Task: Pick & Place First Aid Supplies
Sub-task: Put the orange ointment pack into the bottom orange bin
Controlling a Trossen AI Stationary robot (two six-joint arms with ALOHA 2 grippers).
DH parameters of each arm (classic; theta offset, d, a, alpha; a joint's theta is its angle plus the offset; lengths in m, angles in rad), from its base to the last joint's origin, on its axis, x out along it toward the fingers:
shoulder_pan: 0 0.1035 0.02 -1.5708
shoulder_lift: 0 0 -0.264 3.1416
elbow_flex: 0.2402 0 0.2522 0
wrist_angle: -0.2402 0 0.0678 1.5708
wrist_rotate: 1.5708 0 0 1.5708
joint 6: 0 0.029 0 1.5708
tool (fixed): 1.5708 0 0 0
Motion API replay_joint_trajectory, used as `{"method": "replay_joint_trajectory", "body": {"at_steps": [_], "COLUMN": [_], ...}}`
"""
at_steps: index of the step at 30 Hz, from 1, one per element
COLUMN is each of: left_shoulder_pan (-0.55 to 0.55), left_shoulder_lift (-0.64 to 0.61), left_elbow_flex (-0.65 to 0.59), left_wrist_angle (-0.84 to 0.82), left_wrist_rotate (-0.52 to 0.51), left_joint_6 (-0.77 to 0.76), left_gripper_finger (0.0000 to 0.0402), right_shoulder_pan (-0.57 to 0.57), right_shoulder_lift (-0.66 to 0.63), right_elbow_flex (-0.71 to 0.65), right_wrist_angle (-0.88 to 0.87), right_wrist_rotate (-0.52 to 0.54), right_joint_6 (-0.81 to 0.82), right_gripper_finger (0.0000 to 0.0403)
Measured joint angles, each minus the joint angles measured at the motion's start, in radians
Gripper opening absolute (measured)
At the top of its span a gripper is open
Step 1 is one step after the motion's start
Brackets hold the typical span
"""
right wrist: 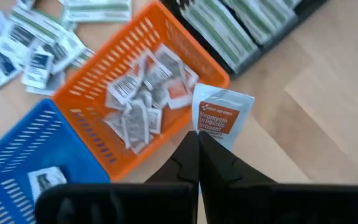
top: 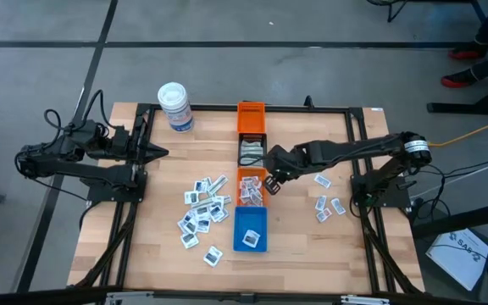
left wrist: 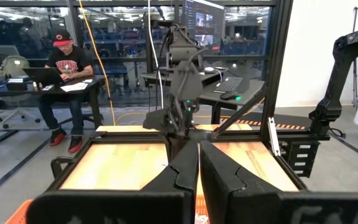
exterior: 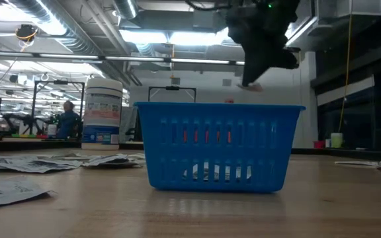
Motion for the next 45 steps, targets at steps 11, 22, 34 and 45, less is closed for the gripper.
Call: {"method": "replay_joint_trajectory", "body": {"at_steps": [11,22,34,45], "left_shoulder_pan": [0.0,0.0,0.0,0.0], "left_shoulder_lift": [0.0,0.0,0.0,0.0], "left_elbow_flex": [0.0,0.0,0.0,0.0], "left_wrist_angle": [0.0,0.0,0.0,0.0], "left_wrist_rotate": [0.0,0.0,0.0,0.0], "left_joint_6": [0.0,0.0,0.0,0.0], "left_gripper_finger": [0.0011,0.0011,0.0011,0.0009], "right_shoulder_pan": [0.034,0.075,0.087,0.087], "right_shoulder_lift": [0.089,0.24,0.384,0.423], "right_elbow_flex": [0.109,0.245,0.25,0.25], "right_wrist_angle": [0.0,-0.014,-0.017,0.023], "right_wrist_rotate": [-0.001,-0.01,-0.052,-0.053], "right_joint_6": [-0.098,-0.321,-0.497,-0.511], "right_gripper_finger": [0.0002,0.0002,0.001,0.0055]}}
